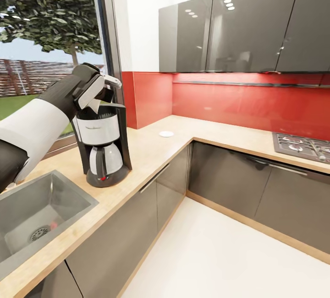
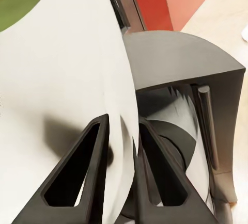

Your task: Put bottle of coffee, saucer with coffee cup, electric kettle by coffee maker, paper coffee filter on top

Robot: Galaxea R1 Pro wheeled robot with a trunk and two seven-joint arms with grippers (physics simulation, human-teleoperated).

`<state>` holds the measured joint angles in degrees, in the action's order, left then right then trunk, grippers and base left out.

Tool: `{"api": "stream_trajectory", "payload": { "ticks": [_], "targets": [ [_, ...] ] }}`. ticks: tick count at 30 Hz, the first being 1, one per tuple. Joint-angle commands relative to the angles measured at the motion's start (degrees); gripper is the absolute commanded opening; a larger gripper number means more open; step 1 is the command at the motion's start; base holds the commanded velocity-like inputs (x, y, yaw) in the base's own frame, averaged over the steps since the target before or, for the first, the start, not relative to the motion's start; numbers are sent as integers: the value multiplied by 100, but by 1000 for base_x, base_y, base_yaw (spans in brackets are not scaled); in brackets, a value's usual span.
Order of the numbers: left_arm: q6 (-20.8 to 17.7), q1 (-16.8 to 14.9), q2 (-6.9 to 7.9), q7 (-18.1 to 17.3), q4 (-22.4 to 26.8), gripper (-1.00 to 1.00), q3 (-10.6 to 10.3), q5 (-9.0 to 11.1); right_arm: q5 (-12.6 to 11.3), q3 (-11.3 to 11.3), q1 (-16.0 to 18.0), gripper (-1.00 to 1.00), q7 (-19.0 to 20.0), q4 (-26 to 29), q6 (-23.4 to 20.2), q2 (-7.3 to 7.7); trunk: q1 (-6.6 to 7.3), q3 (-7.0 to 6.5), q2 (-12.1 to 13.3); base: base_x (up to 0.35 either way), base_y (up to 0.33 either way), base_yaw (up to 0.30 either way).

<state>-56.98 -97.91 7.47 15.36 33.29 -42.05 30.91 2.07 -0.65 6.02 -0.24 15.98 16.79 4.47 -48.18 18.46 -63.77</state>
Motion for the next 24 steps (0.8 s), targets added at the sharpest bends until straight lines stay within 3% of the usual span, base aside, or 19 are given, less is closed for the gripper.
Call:
{"api": "stream_trajectory", "payload": {
  "ticks": [1,11,24],
  "targets": [
    [-15,-9,9,55,10,-100,-48,47,21,-5,5,100,-3,-6,17,1,-1,8,-6,0,0,0],
    [-15,-9,18,55,10,-100,-48,47,21,-5,5,100,-3,-6,17,1,-1,8,-6,0,0,0],
    [-15,-8,18,55,10,-100,-44,47,21,-5,5,100,-3,-7,17,1,-155,133,-287,0,0,0]
  ]
}}
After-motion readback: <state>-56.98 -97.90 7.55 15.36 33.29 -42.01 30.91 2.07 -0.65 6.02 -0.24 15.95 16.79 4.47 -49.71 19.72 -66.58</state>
